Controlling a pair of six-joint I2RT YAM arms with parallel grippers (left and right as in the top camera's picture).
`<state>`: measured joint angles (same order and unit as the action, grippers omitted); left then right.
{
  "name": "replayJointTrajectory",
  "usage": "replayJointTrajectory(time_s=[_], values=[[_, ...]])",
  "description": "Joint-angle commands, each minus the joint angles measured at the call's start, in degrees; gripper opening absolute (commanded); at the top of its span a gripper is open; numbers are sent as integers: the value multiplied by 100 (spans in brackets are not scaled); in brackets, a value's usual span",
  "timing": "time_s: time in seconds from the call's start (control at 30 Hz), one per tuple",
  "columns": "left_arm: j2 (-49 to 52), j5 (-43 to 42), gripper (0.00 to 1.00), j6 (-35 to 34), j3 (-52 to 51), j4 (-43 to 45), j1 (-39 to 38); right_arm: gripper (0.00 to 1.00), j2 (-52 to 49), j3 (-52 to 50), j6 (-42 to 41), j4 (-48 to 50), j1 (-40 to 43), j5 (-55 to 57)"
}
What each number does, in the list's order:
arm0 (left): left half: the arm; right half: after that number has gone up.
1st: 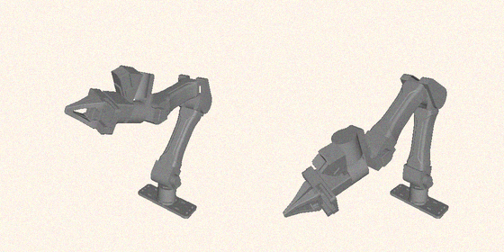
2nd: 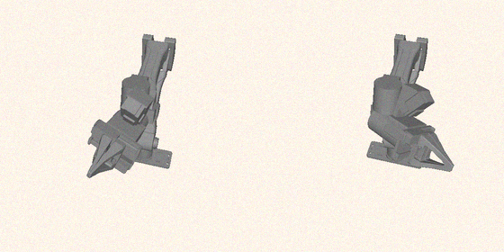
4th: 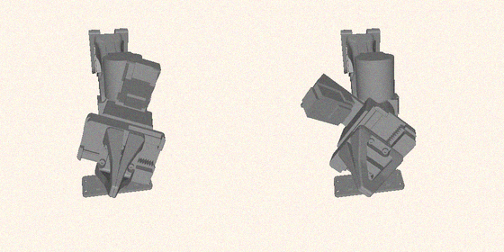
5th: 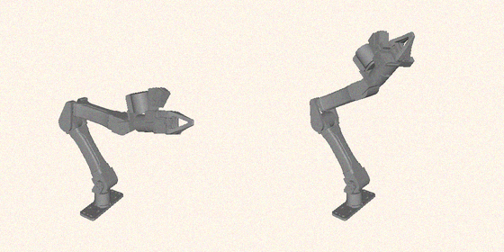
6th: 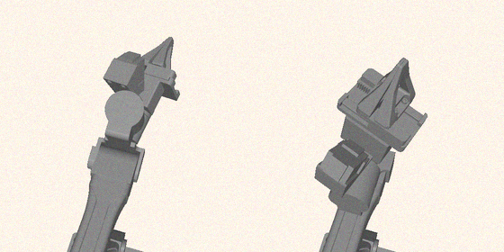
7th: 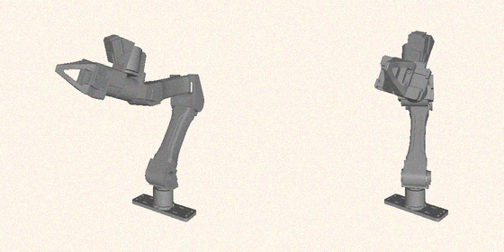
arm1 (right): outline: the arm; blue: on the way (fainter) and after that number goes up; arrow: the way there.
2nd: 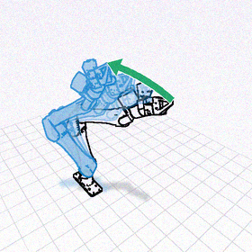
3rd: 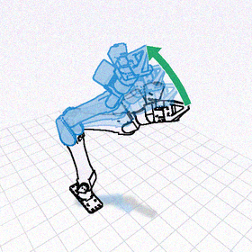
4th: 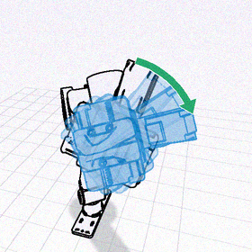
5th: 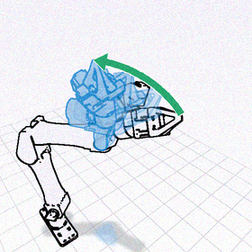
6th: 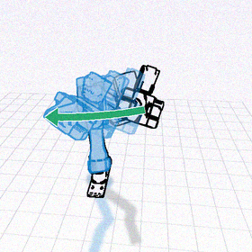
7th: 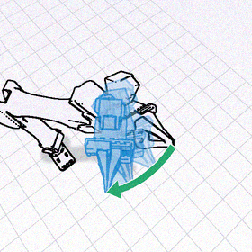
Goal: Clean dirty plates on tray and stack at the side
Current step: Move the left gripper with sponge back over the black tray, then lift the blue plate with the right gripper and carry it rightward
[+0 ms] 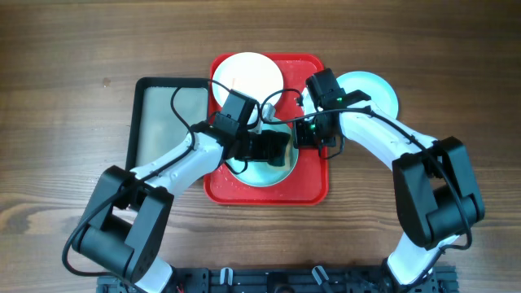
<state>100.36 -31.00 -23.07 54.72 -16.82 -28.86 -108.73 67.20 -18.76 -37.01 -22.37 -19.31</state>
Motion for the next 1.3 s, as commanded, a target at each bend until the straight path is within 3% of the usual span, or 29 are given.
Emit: replayJointTrajectory(time_s=[0.0,0.13,0.4,0.7,0.8,0.93,1.27], values=[[-181,-90,4,33,326,-195,166,13,131,-26,72,35,-28,-109],[-564,551,4,66,616,-734,518,34,131,-26,72,33,-28,-109],[-1368,2264,4,496,778,-1810,1349,45,131,-26,72,35,-28,-107],[-1593,3027,4,640,776,-2726,2363,46,131,-26,68,31,-28,-107],[-1593,3152,4,638,776,-2841,2588,42,131,-26,70,37,-28,-92],[-1593,3152,4,643,776,-2872,2677,36,131,-26,57,35,-28,173],[-1591,3086,4,1073,772,-2872,2680,36,125,-70,57,81,-31,243]])
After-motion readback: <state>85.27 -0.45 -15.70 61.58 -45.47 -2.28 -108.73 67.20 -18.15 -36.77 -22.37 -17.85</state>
